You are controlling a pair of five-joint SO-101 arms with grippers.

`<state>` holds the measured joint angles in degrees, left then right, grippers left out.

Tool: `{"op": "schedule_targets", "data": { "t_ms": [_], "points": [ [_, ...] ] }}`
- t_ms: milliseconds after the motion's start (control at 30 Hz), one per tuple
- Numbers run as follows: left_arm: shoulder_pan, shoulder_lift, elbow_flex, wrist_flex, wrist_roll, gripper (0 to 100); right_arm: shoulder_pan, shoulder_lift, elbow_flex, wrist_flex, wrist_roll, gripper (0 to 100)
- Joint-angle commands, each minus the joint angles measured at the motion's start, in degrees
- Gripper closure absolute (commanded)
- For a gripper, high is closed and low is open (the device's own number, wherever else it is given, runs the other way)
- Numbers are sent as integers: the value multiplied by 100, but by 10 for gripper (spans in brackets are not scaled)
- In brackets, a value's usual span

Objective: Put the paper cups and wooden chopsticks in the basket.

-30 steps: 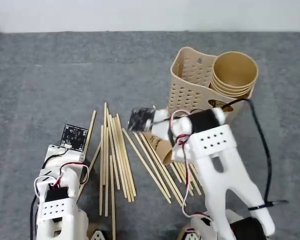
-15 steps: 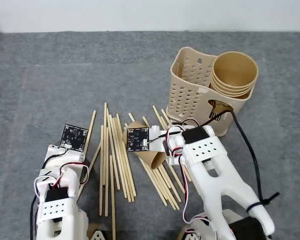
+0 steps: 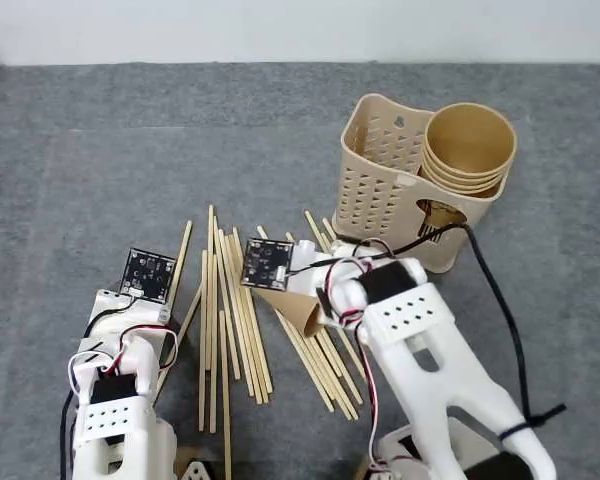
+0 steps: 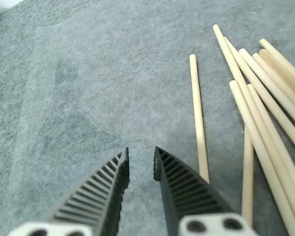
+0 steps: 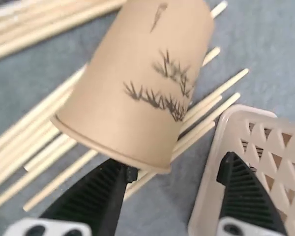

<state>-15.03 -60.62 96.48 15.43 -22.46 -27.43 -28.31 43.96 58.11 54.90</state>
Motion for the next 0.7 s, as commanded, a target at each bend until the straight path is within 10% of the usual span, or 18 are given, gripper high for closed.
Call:
{"op": "schedule_targets", "data": {
  "t_ms": [0,667],
  "points": [
    [0,0,-48,-114,18,912,-277,-251,-88,154,-440,714],
    [0,0,-48,-114,18,912,-286,-356,26,-514,-1732,989]
  ]
}}
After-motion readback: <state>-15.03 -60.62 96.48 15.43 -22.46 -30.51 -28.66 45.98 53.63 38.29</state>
